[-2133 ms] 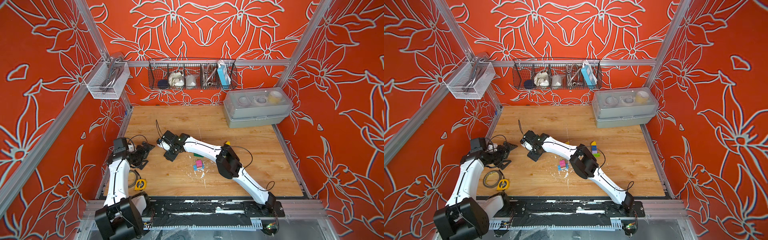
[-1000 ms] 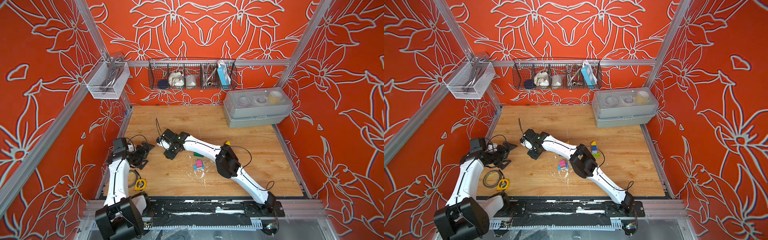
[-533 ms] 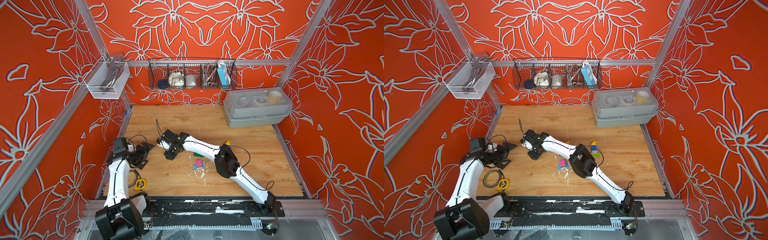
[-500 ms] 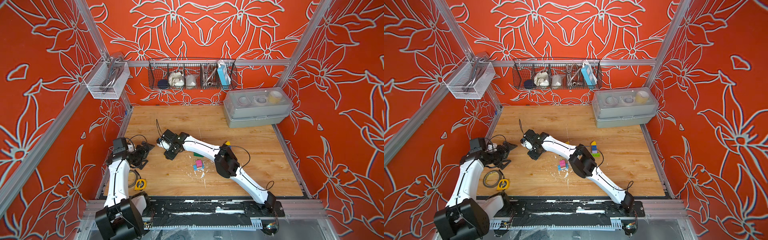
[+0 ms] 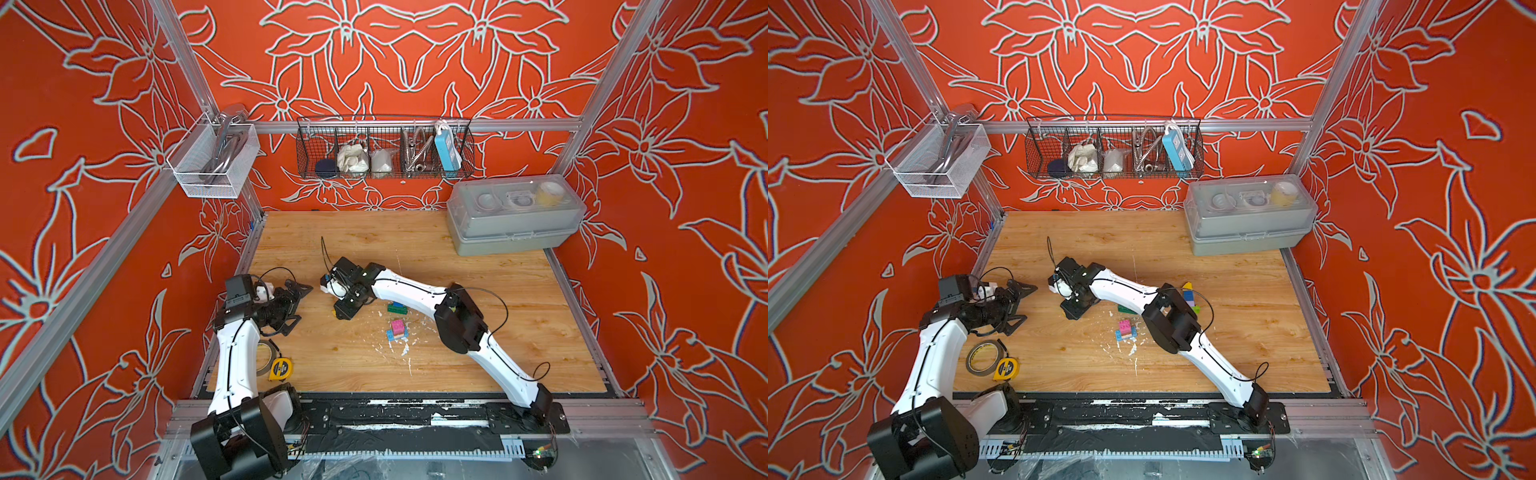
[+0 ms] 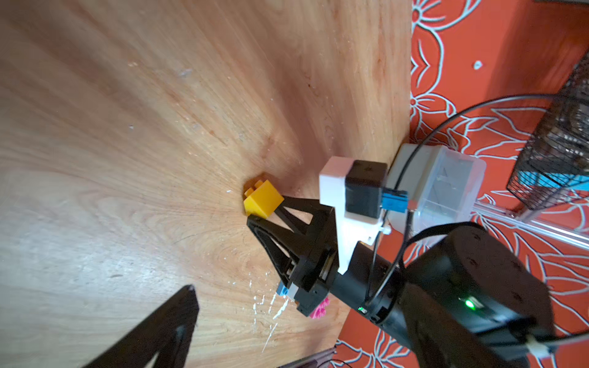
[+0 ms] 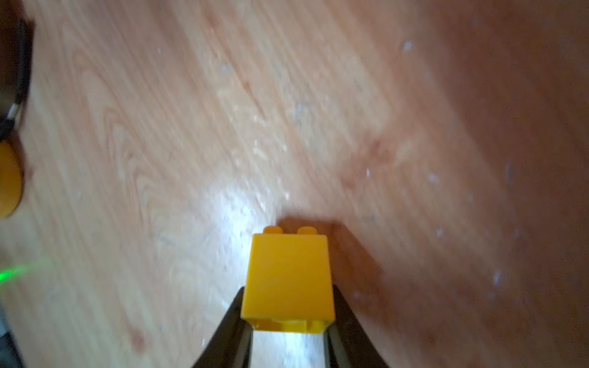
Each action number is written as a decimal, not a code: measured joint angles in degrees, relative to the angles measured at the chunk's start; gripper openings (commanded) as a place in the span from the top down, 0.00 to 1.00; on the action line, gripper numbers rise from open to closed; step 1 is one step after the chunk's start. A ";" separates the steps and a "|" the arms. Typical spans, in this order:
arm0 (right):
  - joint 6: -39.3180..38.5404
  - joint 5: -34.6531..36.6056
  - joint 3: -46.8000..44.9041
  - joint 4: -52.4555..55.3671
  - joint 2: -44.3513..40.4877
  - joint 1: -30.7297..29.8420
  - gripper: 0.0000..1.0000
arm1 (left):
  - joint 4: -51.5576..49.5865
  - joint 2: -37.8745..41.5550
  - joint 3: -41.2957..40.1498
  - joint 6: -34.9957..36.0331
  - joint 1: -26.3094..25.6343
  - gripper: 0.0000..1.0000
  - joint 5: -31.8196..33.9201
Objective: Assemble the number 1 with lego
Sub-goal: Pick up the lego brick from the center of the board, then assemble the lego brick with the lego brick.
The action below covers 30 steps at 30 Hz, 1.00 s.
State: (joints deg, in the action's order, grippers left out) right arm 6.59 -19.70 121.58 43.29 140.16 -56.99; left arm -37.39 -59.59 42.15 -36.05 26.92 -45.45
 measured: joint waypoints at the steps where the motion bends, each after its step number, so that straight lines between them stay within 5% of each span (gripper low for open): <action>1: 0.24 -1.03 -3.37 -0.42 -2.71 0.48 0.78 | 1.42 -0.20 -0.24 -0.44 -0.33 0.00 -1.81; 10: 0.22 -10.29 -28.15 -4.13 -34.01 4.98 0.79 | 16.85 -3.43 -0.02 -11.63 -11.74 0.00 -16.15; 17: 5.95 -19.61 -47.56 -12.79 -56.13 12.00 0.78 | 32.59 -1.70 0.26 -24.35 -20.00 0.00 -20.46; 24: 12.96 -26.01 -55.12 -22.53 -66.79 14.43 0.77 | 51.21 -1.60 -2.38 -37.79 -36.57 0.07 -19.71; 30: 13.25 -27.87 -58.21 -26.12 -70.75 14.97 0.77 | 67.54 -3.06 -7.17 -50.73 -42.12 0.07 -16.37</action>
State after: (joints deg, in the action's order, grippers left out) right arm 19.84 -47.57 63.37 17.17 69.41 -42.02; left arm 30.15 -62.65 34.98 -86.78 -15.20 -61.82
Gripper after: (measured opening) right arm 0.360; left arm 0.928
